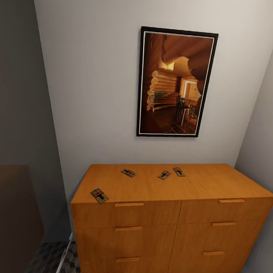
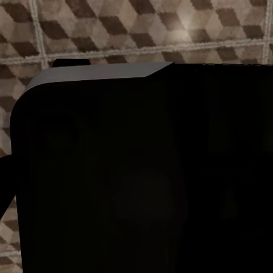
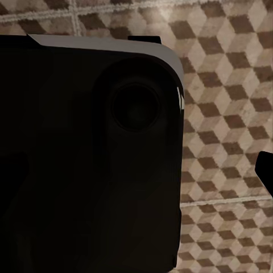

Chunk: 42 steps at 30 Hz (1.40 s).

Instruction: Take the four mousetraps from the cabinet in the bathroom and place them on the bathroom floor. Make sure all four end up on the same floor surface, and ensure that at least two of them are either under or directly next to the same bathroom sink.

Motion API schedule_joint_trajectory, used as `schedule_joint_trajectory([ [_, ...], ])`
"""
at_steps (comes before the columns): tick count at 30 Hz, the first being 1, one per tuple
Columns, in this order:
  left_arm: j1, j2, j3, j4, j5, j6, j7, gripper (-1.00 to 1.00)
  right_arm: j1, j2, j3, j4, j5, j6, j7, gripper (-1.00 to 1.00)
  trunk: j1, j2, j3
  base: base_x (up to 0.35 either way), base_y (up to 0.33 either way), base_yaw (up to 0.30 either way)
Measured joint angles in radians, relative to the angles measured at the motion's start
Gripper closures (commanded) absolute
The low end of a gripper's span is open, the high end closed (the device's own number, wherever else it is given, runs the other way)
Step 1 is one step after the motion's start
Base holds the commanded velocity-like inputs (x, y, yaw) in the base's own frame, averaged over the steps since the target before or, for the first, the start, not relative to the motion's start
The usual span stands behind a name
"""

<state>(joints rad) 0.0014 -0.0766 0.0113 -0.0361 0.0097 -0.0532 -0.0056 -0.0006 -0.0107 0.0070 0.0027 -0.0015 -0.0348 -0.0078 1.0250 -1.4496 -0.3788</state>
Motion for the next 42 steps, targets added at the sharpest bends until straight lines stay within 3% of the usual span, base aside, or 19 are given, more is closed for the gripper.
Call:
schedule_joint_trajectory([
  [42, 0.0, -0.001, 0.0, -0.003, -0.001, -0.001, 0.009, -1.0, 0.0, 0.0, 0.0, 0.0, 0.002, 0.0, 0.0, -1.0, 0.0, 0.0, 0.0, 0.0, 0.0, 0.0],
])
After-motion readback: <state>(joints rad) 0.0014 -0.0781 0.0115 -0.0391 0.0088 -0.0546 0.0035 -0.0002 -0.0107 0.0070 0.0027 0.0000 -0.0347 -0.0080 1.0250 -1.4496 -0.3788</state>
